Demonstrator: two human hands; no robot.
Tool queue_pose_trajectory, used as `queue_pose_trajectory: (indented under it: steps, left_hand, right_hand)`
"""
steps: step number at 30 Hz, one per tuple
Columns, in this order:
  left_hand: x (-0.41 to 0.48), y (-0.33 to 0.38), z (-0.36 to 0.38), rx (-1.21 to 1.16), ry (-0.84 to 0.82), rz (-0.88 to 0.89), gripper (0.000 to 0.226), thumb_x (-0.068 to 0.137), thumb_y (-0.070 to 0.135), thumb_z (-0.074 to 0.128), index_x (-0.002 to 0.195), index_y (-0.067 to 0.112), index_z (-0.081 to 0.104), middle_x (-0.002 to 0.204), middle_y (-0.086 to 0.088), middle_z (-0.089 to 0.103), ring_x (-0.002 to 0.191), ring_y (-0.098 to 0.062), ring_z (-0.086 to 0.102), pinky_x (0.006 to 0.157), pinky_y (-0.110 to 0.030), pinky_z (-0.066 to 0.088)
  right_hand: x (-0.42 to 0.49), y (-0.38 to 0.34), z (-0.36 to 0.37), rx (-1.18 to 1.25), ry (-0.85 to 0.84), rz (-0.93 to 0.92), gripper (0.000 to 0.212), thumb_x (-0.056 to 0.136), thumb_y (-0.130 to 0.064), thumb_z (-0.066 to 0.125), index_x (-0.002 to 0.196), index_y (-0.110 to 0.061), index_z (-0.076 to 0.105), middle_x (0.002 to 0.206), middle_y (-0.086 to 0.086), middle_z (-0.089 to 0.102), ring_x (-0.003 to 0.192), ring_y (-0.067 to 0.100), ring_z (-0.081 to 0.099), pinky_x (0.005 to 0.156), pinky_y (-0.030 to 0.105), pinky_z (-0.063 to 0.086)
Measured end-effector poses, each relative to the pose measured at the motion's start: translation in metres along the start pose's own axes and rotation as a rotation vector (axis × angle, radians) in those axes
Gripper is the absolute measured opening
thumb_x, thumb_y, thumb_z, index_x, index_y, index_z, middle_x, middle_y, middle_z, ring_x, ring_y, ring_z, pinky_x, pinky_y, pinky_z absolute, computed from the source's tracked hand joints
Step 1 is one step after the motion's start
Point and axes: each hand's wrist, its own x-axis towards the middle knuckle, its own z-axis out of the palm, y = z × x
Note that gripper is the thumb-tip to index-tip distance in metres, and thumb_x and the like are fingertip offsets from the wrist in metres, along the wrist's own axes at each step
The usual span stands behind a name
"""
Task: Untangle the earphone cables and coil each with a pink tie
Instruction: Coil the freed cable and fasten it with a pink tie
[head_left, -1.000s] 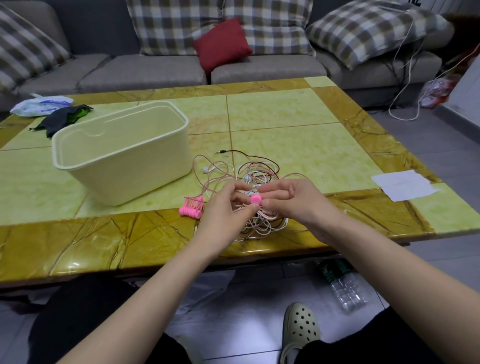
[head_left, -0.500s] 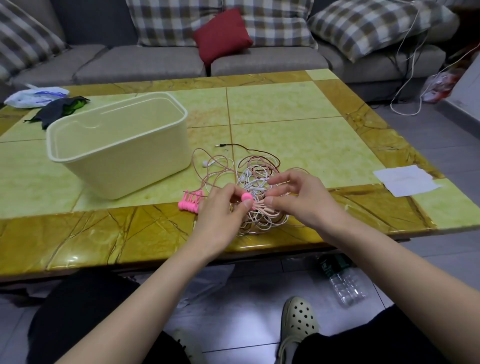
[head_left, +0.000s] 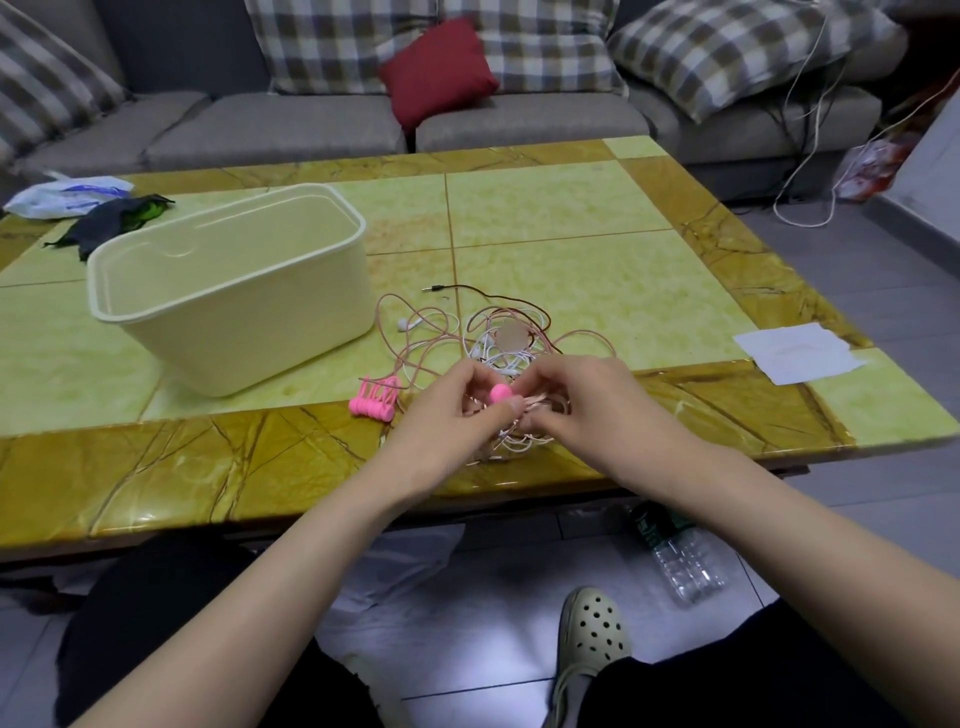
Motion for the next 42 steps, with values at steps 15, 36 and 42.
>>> queue_pose_trajectory:
  steps: [15,36,42]
  left_hand:
    - [0.003,0.006,0.003,0.081,0.048,0.006,0.022,0.070,0.022,0.081,0.064,0.019,0.060,0.061,-0.001,0.064,0.048,-0.014,0.057,0.056,-0.032,0.047]
    - [0.021,0.022,-0.044,0.382,0.007,0.069,0.015,0.091,0.035,0.055,0.095,0.020,0.055,0.084,0.011,0.060,0.072,-0.009,0.056,0.068,-0.033,0.045]
    - [0.030,0.028,-0.102,0.868,0.296,0.072,0.025,0.093,0.032,0.052,0.116,0.021,0.048,0.121,0.001,0.049,0.117,-0.019,0.043,0.099,-0.040,0.032]
  right_hand:
    - [-0.003,0.022,-0.002,0.311,-0.046,0.130,0.017,0.079,-0.008,0.073,0.076,-0.021,0.064,0.069,0.002,0.066,0.063,0.010,0.061,0.069,0.030,0.052]
    - [0.030,-0.020,0.004,-0.154,-0.031,-0.071,0.017,0.097,-0.029,0.046,0.103,-0.017,0.057,0.093,0.002,0.065,0.085,0.021,0.057,0.066,0.030,0.034]
    - [0.063,-0.031,0.005,-0.066,0.021,0.034,0.016,0.100,-0.028,0.040,0.112,-0.019,0.046,0.084,-0.003,0.059,0.063,0.008,0.050,0.053,0.022,0.037]
